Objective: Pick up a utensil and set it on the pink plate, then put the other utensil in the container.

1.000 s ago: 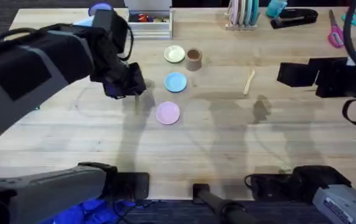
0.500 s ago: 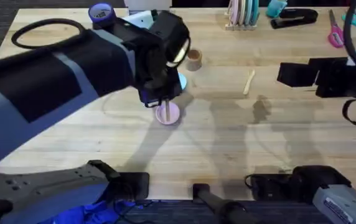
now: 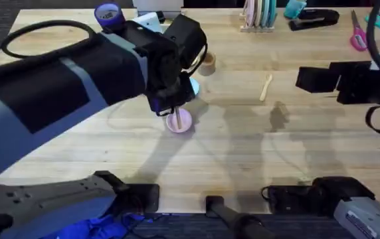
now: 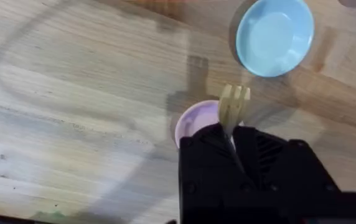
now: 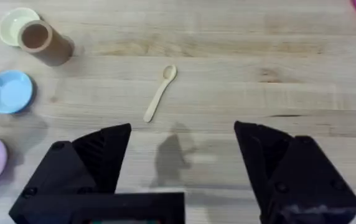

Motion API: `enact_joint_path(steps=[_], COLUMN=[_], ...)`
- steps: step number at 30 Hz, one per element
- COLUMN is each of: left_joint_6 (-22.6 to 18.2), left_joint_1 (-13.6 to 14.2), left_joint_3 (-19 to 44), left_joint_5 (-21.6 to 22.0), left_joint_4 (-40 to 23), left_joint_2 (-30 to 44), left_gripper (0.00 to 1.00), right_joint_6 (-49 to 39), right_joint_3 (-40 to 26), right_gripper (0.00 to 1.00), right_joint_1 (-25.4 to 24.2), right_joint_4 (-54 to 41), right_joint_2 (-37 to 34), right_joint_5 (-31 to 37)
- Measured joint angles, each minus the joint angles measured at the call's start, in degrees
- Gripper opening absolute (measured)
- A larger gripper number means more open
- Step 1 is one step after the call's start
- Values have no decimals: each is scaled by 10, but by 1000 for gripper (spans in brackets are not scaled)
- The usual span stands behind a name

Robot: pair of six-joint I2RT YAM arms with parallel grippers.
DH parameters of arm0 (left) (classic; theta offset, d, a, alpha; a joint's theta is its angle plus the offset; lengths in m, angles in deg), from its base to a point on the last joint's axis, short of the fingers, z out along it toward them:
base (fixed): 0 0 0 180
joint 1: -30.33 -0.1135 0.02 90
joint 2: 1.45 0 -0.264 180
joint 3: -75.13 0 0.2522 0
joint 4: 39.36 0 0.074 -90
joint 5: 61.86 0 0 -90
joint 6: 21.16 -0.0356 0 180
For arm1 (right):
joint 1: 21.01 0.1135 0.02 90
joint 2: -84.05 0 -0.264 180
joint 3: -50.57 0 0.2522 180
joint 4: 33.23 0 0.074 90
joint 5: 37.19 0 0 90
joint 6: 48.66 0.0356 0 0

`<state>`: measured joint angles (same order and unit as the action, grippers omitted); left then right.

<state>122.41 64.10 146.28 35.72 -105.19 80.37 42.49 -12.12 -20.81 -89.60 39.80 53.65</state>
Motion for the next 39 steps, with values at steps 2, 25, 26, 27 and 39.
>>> enact_joint_path(steps=[2,25,26,27,39], left_joint_6=[3,47,48,50,61], left_joint_1=[6,25,25,25,25], left_joint_3=[0,-30,-34,-38,-79], left_joint_5=[5,25,25,25,20], left_joint_4=[0,37,39,42,70], left_joint_2=[0,0,0,0,0], left_gripper=[55,57,57,55,55], right_joint_6=[0,0,0,0,0], right_joint_3=[0,0,0,0,0], right_gripper=[998,998,998,998,997], right_joint_1=[0,0,0,0,0], right_joint_4=[0,0,0,0,0], right_joint_2=[0,0,0,0,0], right_joint_5=[0,0,0,0,0])
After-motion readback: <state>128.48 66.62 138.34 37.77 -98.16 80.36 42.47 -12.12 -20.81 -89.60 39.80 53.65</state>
